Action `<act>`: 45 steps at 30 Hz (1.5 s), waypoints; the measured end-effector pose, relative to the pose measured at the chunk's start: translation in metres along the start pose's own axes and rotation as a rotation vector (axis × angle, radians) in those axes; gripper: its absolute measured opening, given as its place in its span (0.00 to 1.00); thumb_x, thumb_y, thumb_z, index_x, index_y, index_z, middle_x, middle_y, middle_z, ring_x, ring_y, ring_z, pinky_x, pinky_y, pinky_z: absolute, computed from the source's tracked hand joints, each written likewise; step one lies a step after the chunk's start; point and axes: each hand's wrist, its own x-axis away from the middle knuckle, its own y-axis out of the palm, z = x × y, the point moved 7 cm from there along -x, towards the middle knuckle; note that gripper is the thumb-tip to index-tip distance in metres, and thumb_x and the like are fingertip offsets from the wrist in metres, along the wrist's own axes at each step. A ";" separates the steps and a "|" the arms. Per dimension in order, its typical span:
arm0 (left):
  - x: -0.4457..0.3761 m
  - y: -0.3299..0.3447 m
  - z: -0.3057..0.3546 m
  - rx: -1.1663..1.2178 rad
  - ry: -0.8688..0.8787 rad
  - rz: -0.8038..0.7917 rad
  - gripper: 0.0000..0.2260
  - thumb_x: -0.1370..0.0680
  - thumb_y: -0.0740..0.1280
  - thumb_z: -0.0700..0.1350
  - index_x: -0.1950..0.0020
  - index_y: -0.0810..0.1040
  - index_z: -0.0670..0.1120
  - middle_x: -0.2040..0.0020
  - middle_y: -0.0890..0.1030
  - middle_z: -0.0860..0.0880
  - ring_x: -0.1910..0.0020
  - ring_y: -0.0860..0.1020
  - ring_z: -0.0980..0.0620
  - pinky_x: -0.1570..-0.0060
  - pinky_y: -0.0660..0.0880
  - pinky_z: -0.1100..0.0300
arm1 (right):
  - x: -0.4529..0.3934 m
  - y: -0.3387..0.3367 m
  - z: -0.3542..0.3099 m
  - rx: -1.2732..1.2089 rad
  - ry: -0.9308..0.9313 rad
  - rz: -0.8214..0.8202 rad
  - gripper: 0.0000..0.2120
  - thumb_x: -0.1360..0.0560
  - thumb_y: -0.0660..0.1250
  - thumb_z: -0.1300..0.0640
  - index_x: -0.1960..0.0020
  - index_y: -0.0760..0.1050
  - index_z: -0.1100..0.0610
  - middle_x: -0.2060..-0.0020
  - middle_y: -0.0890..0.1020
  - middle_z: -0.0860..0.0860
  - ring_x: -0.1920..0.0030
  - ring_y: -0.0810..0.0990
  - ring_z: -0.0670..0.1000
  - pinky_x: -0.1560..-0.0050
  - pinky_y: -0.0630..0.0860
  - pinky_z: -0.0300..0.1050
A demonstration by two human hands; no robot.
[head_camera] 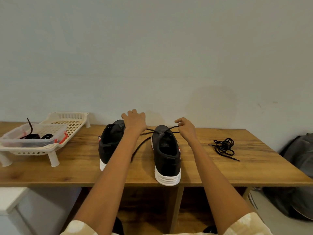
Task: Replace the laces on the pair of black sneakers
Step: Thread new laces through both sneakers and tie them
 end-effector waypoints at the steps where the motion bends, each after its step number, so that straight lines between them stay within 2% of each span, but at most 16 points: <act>1: -0.001 0.005 0.007 0.041 0.037 0.032 0.15 0.21 0.59 0.46 0.34 0.72 0.50 0.35 0.69 0.43 0.35 0.66 0.42 0.36 0.61 0.47 | 0.000 0.000 -0.011 0.050 -0.066 -0.039 0.19 0.25 0.55 0.71 0.41 0.77 0.58 0.42 0.77 0.55 0.43 0.75 0.53 0.50 0.71 0.43; 4: 0.001 0.004 0.027 0.343 0.133 0.037 0.12 0.21 0.61 0.53 0.44 0.78 0.49 0.42 0.75 0.44 0.42 0.73 0.43 0.45 0.68 0.51 | 0.004 0.010 -0.041 0.161 -0.205 -0.213 0.15 0.23 0.56 0.65 0.48 0.81 0.59 0.53 0.79 0.48 0.51 0.75 0.48 0.50 0.69 0.41; 7: 0.010 0.017 0.048 0.662 0.172 -0.340 0.13 0.20 0.60 0.53 0.47 0.73 0.44 0.53 0.73 0.45 0.56 0.73 0.45 0.56 0.71 0.54 | 0.008 0.026 -0.049 0.267 -0.200 -0.381 0.10 0.23 0.61 0.62 0.59 0.80 0.59 0.66 0.77 0.51 0.64 0.72 0.49 0.60 0.67 0.43; 9: 0.017 0.028 0.051 0.658 0.177 -0.518 0.12 0.19 0.59 0.52 0.43 0.70 0.44 0.55 0.71 0.47 0.59 0.72 0.47 0.56 0.73 0.52 | 0.009 0.035 -0.047 0.412 -0.181 -0.457 0.10 0.23 0.63 0.60 0.47 0.82 0.61 0.56 0.81 0.55 0.54 0.77 0.53 0.56 0.69 0.44; 11: 0.019 0.034 0.049 0.657 0.172 -0.581 0.10 0.20 0.60 0.51 0.42 0.69 0.47 0.56 0.70 0.48 0.58 0.72 0.48 0.54 0.75 0.51 | 0.007 0.039 -0.047 0.487 -0.151 -0.453 0.12 0.24 0.65 0.60 0.44 0.81 0.61 0.50 0.82 0.57 0.49 0.79 0.55 0.55 0.72 0.45; 15: 0.013 0.034 0.046 0.788 0.136 -0.557 0.06 0.23 0.63 0.43 0.49 0.72 0.42 0.56 0.72 0.45 0.60 0.76 0.46 0.61 0.79 0.52 | 0.002 0.039 -0.049 0.640 -0.093 -0.360 0.13 0.26 0.69 0.57 0.47 0.80 0.64 0.57 0.81 0.57 0.56 0.79 0.56 0.57 0.74 0.47; 18: 0.001 0.032 0.031 0.929 0.031 -0.414 0.01 0.26 0.62 0.35 0.58 0.73 0.38 0.58 0.74 0.37 0.62 0.81 0.39 0.63 0.81 0.49 | 0.007 0.047 -0.050 0.716 -0.083 -0.307 0.14 0.27 0.71 0.53 0.47 0.78 0.63 0.52 0.80 0.57 0.52 0.79 0.57 0.56 0.73 0.46; 21: 0.001 0.033 0.021 0.990 -0.003 -0.361 0.08 0.25 0.61 0.32 0.51 0.79 0.33 0.54 0.80 0.34 0.67 0.81 0.42 0.71 0.81 0.55 | 0.011 0.050 -0.051 0.713 -0.121 -0.213 0.13 0.25 0.69 0.53 0.49 0.79 0.63 0.55 0.81 0.57 0.53 0.80 0.57 0.60 0.71 0.45; 25: 0.001 0.032 0.021 0.998 -0.008 -0.332 0.09 0.25 0.64 0.31 0.48 0.81 0.35 0.56 0.81 0.37 0.64 0.81 0.39 0.69 0.81 0.54 | 0.006 0.035 -0.042 0.335 -0.068 -0.118 0.09 0.25 0.67 0.54 0.52 0.83 0.58 0.59 0.83 0.53 0.62 0.81 0.53 0.59 0.76 0.45; 28: -0.002 0.036 0.017 1.016 -0.044 -0.327 0.09 0.24 0.63 0.30 0.48 0.80 0.36 0.55 0.80 0.38 0.57 0.82 0.36 0.61 0.81 0.51 | 0.007 0.009 -0.029 -0.353 0.149 0.009 0.08 0.23 0.66 0.57 0.49 0.80 0.60 0.58 0.82 0.55 0.68 0.81 0.54 0.60 0.81 0.49; 32: 0.000 0.038 0.016 1.055 -0.064 -0.338 0.07 0.24 0.63 0.30 0.50 0.79 0.35 0.55 0.80 0.38 0.60 0.82 0.39 0.70 0.81 0.53 | -0.001 -0.031 -0.021 -0.822 0.211 0.248 0.07 0.22 0.65 0.59 0.51 0.77 0.62 0.61 0.81 0.55 0.66 0.79 0.53 0.61 0.80 0.48; 35: -0.002 0.039 0.017 1.062 -0.069 -0.336 0.07 0.25 0.64 0.30 0.50 0.80 0.34 0.55 0.81 0.36 0.66 0.81 0.41 0.69 0.81 0.52 | -0.006 -0.042 -0.016 -0.421 0.151 0.292 0.11 0.20 0.60 0.60 0.44 0.78 0.63 0.52 0.82 0.57 0.60 0.77 0.52 0.55 0.78 0.50; 37: -0.002 0.040 0.016 1.079 -0.083 -0.331 0.07 0.25 0.64 0.30 0.51 0.80 0.34 0.57 0.81 0.37 0.67 0.81 0.42 0.70 0.81 0.53 | -0.007 -0.022 -0.016 -0.019 0.109 0.112 0.16 0.21 0.57 0.64 0.35 0.73 0.62 0.41 0.79 0.59 0.50 0.77 0.56 0.53 0.73 0.49; 40: -0.002 0.041 0.016 1.098 -0.102 -0.325 0.06 0.25 0.66 0.32 0.50 0.79 0.32 0.58 0.80 0.38 0.68 0.80 0.43 0.74 0.80 0.55 | -0.003 0.003 -0.026 0.211 -0.016 -0.046 0.24 0.24 0.58 0.65 0.28 0.65 0.58 0.32 0.71 0.58 0.33 0.68 0.59 0.38 0.70 0.53; 43: -0.001 0.043 0.015 1.109 -0.129 -0.319 0.07 0.25 0.69 0.34 0.52 0.79 0.31 0.61 0.80 0.39 0.69 0.81 0.43 0.73 0.80 0.54 | 0.003 0.026 -0.049 0.427 -0.143 -0.175 0.19 0.26 0.60 0.60 0.37 0.76 0.52 0.37 0.76 0.52 0.34 0.68 0.57 0.36 0.66 0.55; 45: -0.001 0.044 0.013 1.114 -0.153 -0.314 0.06 0.26 0.70 0.36 0.56 0.77 0.33 0.63 0.80 0.39 0.70 0.81 0.44 0.69 0.81 0.51 | 0.007 0.045 -0.054 0.478 -0.130 -0.287 0.12 0.25 0.59 0.55 0.52 0.81 0.54 0.50 0.81 0.52 0.42 0.75 0.57 0.44 0.69 0.52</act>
